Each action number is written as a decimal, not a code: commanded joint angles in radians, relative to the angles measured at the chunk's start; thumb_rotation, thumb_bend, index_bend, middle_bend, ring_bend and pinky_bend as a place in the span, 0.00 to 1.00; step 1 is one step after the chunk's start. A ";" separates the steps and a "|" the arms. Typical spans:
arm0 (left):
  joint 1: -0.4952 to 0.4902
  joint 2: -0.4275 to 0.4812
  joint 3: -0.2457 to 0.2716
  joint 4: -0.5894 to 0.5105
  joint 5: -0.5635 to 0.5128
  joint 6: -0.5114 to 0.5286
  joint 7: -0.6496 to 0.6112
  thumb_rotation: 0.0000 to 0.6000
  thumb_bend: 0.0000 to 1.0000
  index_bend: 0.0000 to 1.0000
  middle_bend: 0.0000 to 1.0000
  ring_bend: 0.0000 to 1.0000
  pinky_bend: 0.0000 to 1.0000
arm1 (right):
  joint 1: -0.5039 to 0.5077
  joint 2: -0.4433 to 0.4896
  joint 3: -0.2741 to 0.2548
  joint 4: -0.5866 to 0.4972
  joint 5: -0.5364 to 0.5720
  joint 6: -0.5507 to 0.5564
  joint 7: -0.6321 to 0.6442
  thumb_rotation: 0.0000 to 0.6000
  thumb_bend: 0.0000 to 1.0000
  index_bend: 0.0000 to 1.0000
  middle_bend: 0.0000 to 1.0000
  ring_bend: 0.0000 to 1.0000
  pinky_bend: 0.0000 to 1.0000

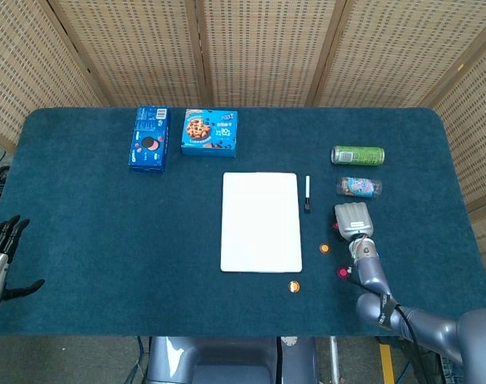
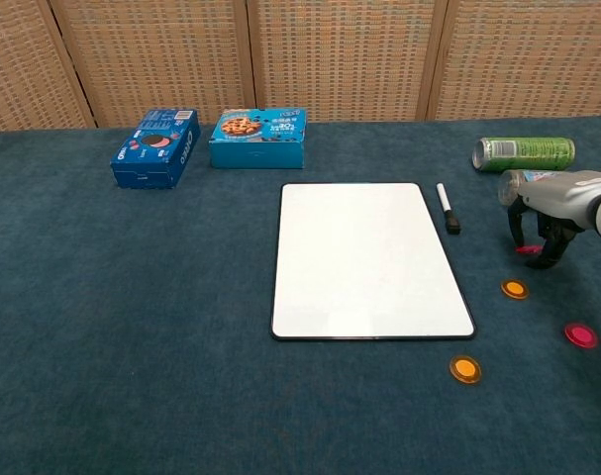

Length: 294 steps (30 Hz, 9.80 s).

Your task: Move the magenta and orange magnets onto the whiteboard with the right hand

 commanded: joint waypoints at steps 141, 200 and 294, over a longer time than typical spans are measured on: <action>-0.011 0.009 0.021 -0.002 0.031 -0.021 -0.019 1.00 0.00 0.00 0.00 0.00 0.00 | -0.099 0.027 -0.082 -0.247 -0.200 0.165 -0.029 1.00 0.31 0.44 0.97 0.90 1.00; -0.014 0.027 0.017 0.008 0.019 -0.032 -0.073 1.00 0.00 0.00 0.00 0.00 0.00 | 0.173 -0.199 0.068 -0.398 0.018 0.291 -0.348 1.00 0.26 0.39 0.97 0.90 1.00; -0.002 0.003 0.026 -0.007 0.040 -0.006 -0.008 1.00 0.00 0.00 0.00 0.00 0.00 | -0.297 0.153 -0.160 -0.312 -0.478 0.147 0.190 1.00 0.33 0.51 0.97 0.90 1.00</action>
